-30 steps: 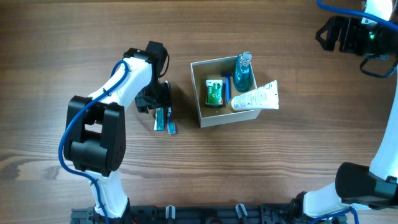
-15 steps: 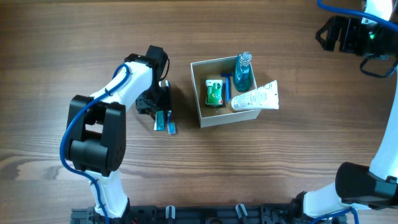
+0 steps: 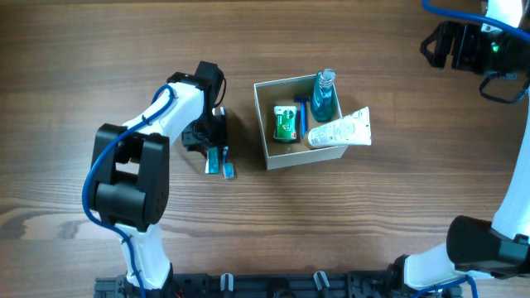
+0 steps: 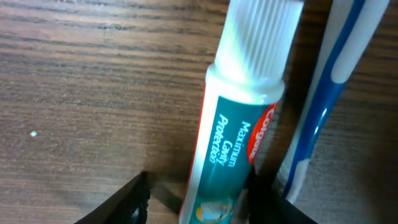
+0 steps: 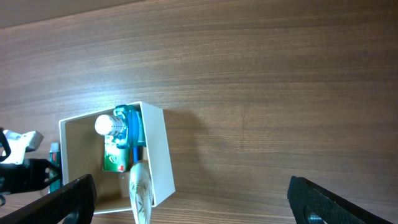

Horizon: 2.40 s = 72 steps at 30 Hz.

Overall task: Pack container
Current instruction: 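Lower the left gripper and close it on the Colgate toothpaste tube, then carry the toothpaste into the box and open the left gripper, then withdraw the left gripper over the blue-white toothbrush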

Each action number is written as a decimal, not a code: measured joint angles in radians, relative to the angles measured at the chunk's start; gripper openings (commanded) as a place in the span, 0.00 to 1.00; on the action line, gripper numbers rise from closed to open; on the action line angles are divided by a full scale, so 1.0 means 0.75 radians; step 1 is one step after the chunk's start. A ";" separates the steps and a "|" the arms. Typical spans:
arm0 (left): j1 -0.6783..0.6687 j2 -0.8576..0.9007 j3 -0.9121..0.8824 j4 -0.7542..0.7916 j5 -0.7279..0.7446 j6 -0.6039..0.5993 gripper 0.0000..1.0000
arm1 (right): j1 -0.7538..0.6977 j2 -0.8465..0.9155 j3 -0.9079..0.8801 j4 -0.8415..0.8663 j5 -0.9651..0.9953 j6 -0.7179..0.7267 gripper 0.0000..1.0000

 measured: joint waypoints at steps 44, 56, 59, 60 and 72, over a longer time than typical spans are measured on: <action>-0.397 -0.116 0.870 -0.177 0.163 0.039 0.15 | 0.000 0.000 0.000 -0.001 0.000 0.000 1.00; -0.462 0.072 0.868 -0.267 0.109 0.053 0.47 | 0.000 0.000 0.000 -0.001 0.000 0.000 1.00; -0.461 0.078 0.868 -0.259 0.104 0.046 0.53 | 0.000 -0.001 0.000 -0.001 0.000 0.000 1.00; -0.457 0.078 0.868 -0.255 0.104 0.033 0.56 | 0.000 -0.001 0.000 0.000 0.000 0.000 1.00; -0.139 0.002 0.868 -0.343 0.110 -0.156 0.63 | 0.000 0.000 0.000 -0.001 0.000 0.000 1.00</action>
